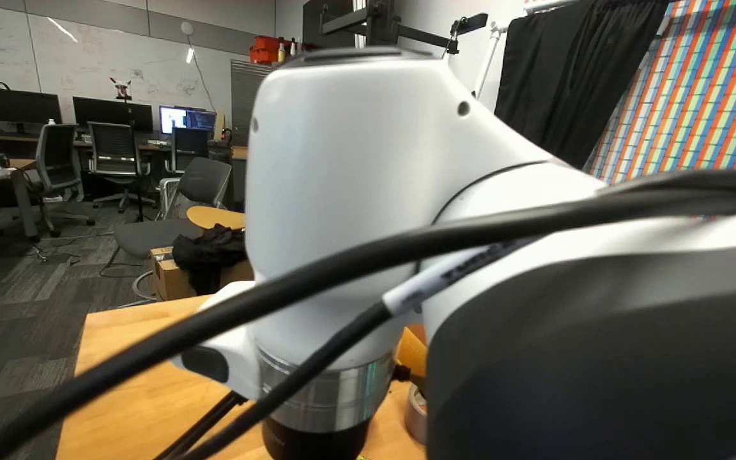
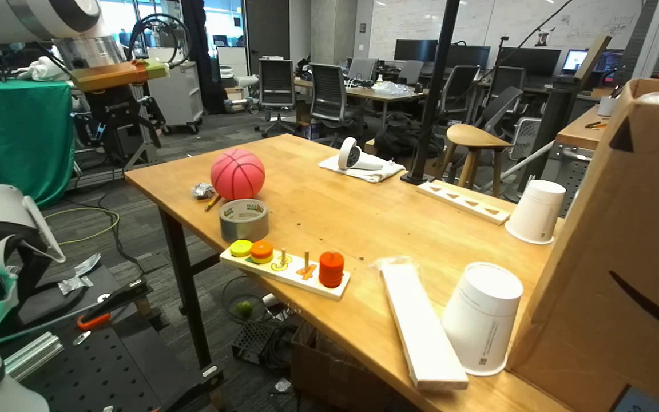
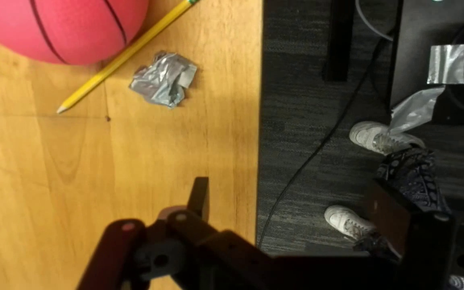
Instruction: Move the ball to the right
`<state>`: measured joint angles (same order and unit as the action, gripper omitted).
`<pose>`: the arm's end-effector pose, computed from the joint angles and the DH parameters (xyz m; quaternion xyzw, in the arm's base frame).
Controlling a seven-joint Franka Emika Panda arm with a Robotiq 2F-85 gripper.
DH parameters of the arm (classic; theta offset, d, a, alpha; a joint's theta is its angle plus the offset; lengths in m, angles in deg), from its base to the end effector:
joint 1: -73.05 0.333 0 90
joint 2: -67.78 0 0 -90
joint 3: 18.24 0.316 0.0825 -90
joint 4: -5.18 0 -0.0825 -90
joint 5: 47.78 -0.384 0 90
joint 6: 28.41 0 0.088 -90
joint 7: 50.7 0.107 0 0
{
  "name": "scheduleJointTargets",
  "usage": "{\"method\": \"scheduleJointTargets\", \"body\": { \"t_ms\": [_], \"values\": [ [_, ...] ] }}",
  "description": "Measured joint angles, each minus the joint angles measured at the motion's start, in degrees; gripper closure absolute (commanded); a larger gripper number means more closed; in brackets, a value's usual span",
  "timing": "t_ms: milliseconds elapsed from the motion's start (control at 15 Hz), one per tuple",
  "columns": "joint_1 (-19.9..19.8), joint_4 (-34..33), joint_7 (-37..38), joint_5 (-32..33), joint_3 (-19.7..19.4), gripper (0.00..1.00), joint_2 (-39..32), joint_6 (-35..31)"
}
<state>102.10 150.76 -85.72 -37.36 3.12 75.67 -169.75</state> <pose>0.2895 0.3476 0.3235 0.6838 0.7244 0.0361 0.0794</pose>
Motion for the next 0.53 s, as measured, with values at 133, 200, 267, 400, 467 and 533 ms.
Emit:
{"method": "scheduleJointTargets", "body": {
  "t_ms": [133, 200, 267, 400, 467, 533],
  "values": [
    [-0.37, -2.39, -4.06, 3.01, 0.00, 0.00, -2.68, 0.12],
    [-0.75, -3.59, -6.31, 4.54, -0.01, 0.00, -4.01, 0.18],
    [-1.29, -4.81, -8.72, 6.11, -0.02, 0.00, -5.37, 0.21],
    [-2.69, -7.21, -14.13, 9.03, -0.08, 0.00, -8.09, 0.23],
    [-3.46, -8.30, -17.12, 10.09, -0.17, 0.00, -9.37, 0.23],
    [-4.29, -9.32, -19.98, 10.92, -0.30, 0.00, -10.66, 0.24]
  ]
}}
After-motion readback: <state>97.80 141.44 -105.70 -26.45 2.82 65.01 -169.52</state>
